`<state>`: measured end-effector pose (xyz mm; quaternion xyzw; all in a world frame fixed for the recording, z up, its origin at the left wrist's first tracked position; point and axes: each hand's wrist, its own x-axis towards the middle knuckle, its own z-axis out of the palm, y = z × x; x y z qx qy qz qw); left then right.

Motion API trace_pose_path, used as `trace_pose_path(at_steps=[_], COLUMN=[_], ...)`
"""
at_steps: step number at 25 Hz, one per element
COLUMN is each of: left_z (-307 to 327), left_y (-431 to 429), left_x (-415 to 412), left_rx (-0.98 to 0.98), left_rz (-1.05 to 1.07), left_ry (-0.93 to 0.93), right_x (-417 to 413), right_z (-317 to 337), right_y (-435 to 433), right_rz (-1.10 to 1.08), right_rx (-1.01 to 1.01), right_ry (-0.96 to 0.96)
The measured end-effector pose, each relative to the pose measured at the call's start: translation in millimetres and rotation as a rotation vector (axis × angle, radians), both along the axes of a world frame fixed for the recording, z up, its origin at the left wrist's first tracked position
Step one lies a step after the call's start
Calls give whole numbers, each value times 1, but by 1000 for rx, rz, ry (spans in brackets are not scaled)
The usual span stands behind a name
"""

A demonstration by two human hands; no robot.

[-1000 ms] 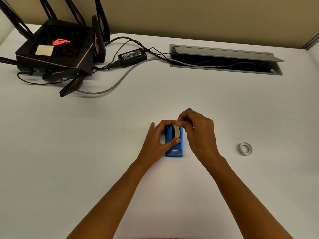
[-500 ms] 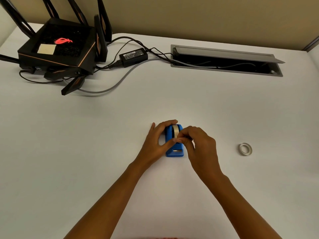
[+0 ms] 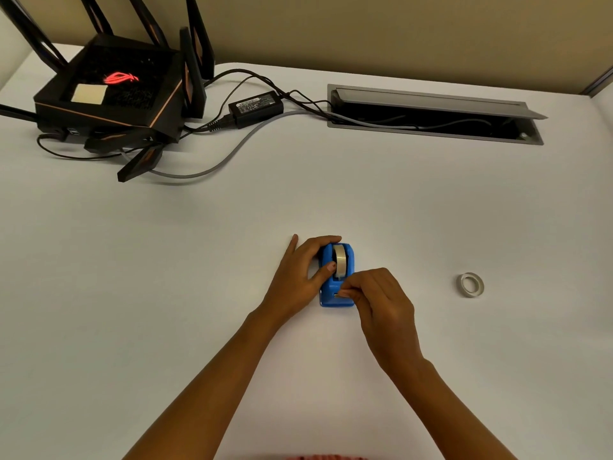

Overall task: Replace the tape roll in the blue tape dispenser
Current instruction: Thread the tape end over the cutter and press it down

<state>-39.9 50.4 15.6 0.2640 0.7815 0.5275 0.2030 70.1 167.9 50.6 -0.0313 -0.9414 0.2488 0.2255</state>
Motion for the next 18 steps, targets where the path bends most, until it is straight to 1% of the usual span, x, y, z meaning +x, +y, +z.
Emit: trace_pose_path(at_steps=[2,7,11,18], left_z=[-1,-4,-5,0], left_y=[1,3,4,4], left_x=[0,2,3,1], left_rx=[-12,-19,-22,-4], left_rz=[-8,51,68,92], left_ry=[25,58,72,-10], right_x=[0,-2,1,20], right_z=[1,5,4,-7], right_y=[0,0,1,-3], right_rz=[-1,21,23,6], right_rx=[-7,-12,26,26], right_ry=[14,88,101,80])
